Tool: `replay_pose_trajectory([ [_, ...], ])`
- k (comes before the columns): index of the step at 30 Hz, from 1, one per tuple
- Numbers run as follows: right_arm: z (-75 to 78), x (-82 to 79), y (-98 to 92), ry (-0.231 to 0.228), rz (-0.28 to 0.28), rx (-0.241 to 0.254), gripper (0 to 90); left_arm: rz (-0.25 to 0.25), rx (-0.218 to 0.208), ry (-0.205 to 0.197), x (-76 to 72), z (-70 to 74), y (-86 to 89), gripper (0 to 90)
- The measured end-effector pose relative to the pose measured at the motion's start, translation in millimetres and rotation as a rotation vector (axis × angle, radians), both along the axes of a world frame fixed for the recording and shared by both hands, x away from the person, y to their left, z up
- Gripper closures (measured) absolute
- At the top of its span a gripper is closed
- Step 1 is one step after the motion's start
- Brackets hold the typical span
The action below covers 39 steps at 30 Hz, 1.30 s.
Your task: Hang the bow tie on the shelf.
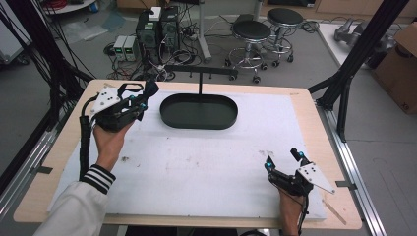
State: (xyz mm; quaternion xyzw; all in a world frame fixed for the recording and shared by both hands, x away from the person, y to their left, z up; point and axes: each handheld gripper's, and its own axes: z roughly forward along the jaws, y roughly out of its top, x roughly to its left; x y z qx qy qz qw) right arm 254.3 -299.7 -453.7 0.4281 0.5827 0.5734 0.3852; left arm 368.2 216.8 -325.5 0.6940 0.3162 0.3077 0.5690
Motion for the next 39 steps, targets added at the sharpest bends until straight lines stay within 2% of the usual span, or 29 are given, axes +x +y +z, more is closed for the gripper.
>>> replay_pose_trajectory([
  [1, 0.0, 0.1, -0.1, -0.001, 0.001, -0.001, 7.4, -0.016, 0.002, 0.0, 4.2, 3.2, -5.1, 74.7],
  [4, 0.0, 0.0, 0.0, 0.0, 0.002, 0.001, 7.5, -0.022, 0.015, -0.009, 8.6, 7.1, -10.3, 74.7],
  [13, 0.0, 0.2, -0.3, 0.0, 0.002, 0.0, 7.4, -0.028, 0.016, -0.02, 31.6, 17.3, -25.9, 74.8],
  [15, 0.0, 0.1, -0.5, -0.001, 0.002, 0.004, 7.5, -0.031, 0.027, -0.018, 41.7, 19.1, -31.5, 74.8],
  [18, -0.1, -0.1, -0.3, -0.002, 0.003, 0.007, 7.4, -0.034, 0.015, -0.018, 51.3, 21.7, -37.0, 74.8],
  [31, -0.2, -0.2, -0.9, -0.004, 0.003, 0.007, 7.4, -0.049, -0.011, 0.002, 77.0, 20.3, -57.4, 74.8],
  [32, -0.2, -0.2, -0.8, -0.004, 0.003, 0.009, 7.4, -0.051, 0.002, 0.005, 80.4, 20.6, -62.3, 74.8],
  [36, -0.1, -0.4, -1.0, -0.001, 0.004, 0.011, 7.4, -0.054, 0.001, 0.004, 84.7, 20.6, -68.8, 74.8],
  [39, -0.2, 0.0, -1.2, -0.006, 0.003, 0.011, 7.5, -0.053, 0.012, 0.021, 88.9, 16.3, -73.7, 74.8],
])
